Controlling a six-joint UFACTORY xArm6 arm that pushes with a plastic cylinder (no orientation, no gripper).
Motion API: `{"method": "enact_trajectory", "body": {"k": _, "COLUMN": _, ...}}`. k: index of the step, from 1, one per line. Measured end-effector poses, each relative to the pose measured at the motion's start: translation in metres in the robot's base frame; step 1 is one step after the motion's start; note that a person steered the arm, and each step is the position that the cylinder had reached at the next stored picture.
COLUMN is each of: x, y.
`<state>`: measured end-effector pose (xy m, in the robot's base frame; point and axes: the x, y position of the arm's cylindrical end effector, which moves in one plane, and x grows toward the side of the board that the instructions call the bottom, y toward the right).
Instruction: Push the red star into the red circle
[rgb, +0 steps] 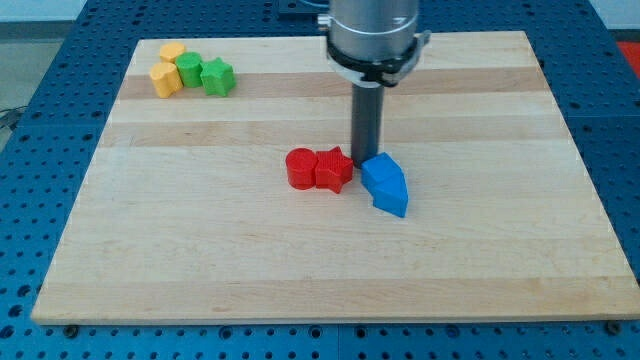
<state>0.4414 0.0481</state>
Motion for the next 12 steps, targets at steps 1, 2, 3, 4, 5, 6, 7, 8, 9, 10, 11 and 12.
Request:
{"method": "enact_trajectory", "body": {"k": 1, "x": 0.005, "y": 0.031}}
{"method": "enact_trajectory", "body": {"k": 2, "x": 0.005, "y": 0.032}}
{"method": "enact_trajectory", "body": {"k": 3, "x": 0.005, "y": 0.032}}
{"method": "enact_trajectory", "body": {"k": 4, "x": 0.001, "y": 0.026}}
{"method": "enact_trajectory", "body": {"k": 5, "x": -0.001, "y": -0.016}}
{"method": "enact_trajectory", "body": {"k": 6, "x": -0.002, "y": -0.029}}
{"method": "enact_trajectory", "body": {"k": 7, "x": 0.028, "y": -0.02}}
{"method": "enact_trajectory", "body": {"k": 8, "x": 0.048, "y": -0.025}}
{"method": "enact_trajectory", "body": {"k": 9, "x": 0.048, "y": -0.055}}
{"method": "enact_trajectory", "body": {"k": 10, "x": 0.037, "y": -0.066}}
{"method": "enact_trajectory", "body": {"k": 11, "x": 0.025, "y": -0.071}}
{"method": "enact_trajectory", "body": {"k": 12, "x": 0.025, "y": -0.071}}
